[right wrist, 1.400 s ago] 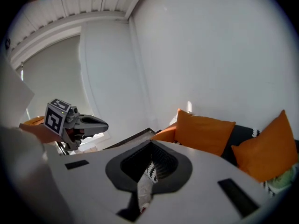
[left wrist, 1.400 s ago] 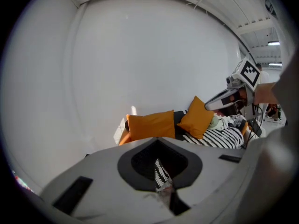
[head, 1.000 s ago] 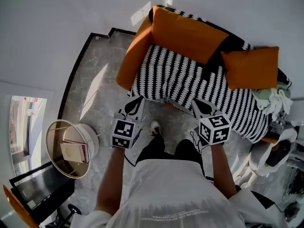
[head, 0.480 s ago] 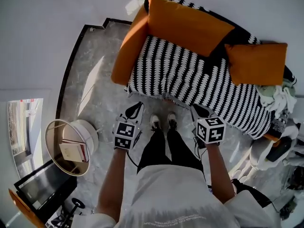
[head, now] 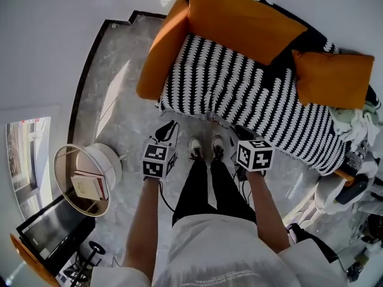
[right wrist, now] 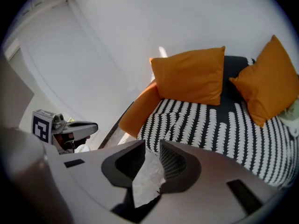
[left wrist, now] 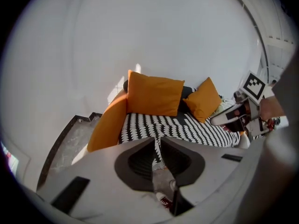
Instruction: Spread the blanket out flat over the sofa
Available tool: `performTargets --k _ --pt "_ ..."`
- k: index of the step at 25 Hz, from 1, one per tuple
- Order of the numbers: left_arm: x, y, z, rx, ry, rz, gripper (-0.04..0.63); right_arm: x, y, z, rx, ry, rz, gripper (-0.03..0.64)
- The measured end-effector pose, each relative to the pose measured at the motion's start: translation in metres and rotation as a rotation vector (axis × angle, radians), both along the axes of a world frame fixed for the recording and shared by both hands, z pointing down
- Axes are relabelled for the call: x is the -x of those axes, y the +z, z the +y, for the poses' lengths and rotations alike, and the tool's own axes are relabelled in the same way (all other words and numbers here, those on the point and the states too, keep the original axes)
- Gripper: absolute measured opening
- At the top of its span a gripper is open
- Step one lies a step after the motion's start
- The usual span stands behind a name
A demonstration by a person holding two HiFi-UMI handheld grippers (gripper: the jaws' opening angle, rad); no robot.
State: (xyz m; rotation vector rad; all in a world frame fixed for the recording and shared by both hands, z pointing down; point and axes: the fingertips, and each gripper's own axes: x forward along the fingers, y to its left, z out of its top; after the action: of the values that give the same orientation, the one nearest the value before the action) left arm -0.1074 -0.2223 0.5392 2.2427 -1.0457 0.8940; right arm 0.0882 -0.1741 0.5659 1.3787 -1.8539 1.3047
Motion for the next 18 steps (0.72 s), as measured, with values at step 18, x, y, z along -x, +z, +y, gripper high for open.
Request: performTargets --k 18 --pt "0.001 0.124 -0.009 0.114 -0.070 0.025 0.051 -0.012 0.129 0.027 0.159 0.029 0.040 0.075"
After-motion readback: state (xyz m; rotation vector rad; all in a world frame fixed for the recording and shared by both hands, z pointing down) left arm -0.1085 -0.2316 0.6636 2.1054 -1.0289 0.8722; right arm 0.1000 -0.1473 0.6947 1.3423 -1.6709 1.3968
